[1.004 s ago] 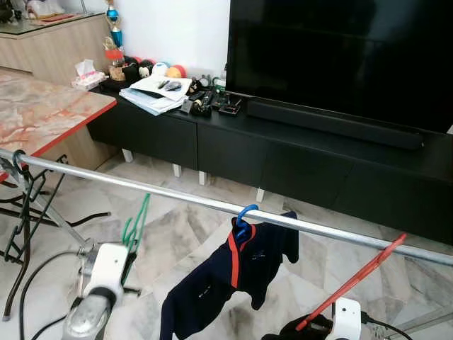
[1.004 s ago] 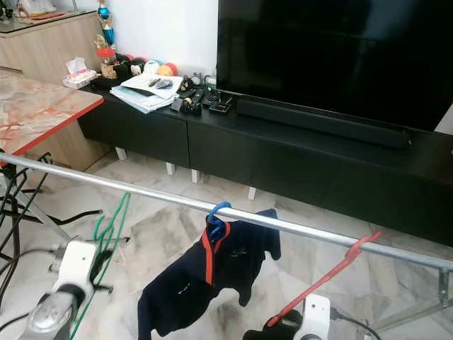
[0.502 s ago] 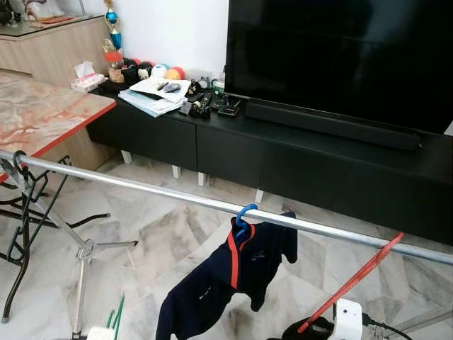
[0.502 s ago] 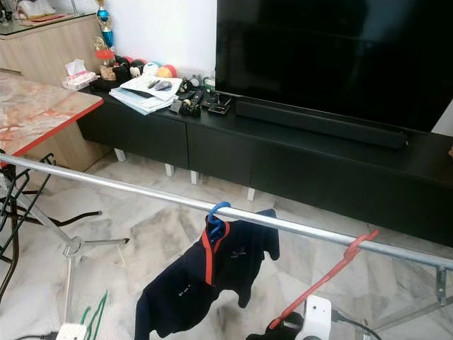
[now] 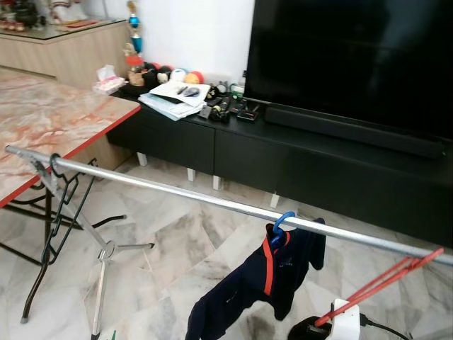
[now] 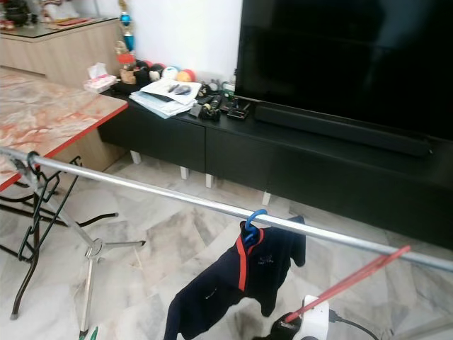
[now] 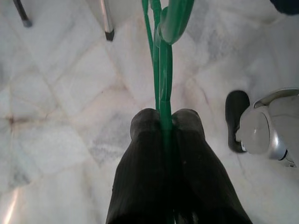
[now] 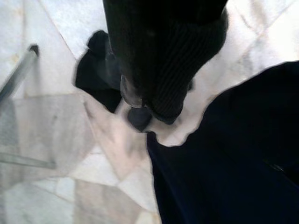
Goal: Hang hanger
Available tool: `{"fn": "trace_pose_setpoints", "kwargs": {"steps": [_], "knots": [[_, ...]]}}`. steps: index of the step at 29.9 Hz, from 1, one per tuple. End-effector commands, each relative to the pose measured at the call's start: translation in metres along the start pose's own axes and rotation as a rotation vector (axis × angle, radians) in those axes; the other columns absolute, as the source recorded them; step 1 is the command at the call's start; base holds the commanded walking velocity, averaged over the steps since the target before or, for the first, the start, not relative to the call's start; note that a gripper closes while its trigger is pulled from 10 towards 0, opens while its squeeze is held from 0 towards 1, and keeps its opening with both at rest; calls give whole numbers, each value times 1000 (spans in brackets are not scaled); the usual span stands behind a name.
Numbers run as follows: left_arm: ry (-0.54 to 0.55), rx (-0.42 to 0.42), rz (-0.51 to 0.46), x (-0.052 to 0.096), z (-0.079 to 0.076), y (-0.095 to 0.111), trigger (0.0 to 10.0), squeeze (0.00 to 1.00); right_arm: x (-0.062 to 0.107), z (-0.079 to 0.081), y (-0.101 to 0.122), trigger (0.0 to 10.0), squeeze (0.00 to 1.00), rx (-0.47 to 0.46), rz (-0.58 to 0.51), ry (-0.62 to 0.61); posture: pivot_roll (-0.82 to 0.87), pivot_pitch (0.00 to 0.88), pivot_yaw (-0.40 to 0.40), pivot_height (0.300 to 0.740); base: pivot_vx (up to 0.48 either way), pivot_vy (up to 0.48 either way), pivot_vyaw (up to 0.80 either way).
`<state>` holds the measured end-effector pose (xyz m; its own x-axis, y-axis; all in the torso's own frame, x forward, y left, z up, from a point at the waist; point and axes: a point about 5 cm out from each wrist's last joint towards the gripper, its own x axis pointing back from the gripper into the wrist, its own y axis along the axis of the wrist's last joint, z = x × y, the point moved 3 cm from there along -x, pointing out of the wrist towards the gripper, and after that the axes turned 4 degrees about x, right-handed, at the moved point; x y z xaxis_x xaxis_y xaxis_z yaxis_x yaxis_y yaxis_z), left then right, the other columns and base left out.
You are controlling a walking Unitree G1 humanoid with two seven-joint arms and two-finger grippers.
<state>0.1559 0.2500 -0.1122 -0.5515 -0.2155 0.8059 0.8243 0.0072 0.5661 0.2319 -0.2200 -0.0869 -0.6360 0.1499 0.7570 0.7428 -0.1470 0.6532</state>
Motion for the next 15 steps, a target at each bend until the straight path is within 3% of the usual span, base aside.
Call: {"fn": "trace_pose_setpoints", "kwargs": {"steps": [1,15], "knots": [[22,7,52,2,12,-12,10000,0,-1,5,5,10000,0,-15,-16,-2,163,0,-20,740,0,386,0],[31,8,90,3,22,-16,10000,0,0,0,2,10000,0,-57,-3,-78,164,0,-16,740,0,385,0]]}}
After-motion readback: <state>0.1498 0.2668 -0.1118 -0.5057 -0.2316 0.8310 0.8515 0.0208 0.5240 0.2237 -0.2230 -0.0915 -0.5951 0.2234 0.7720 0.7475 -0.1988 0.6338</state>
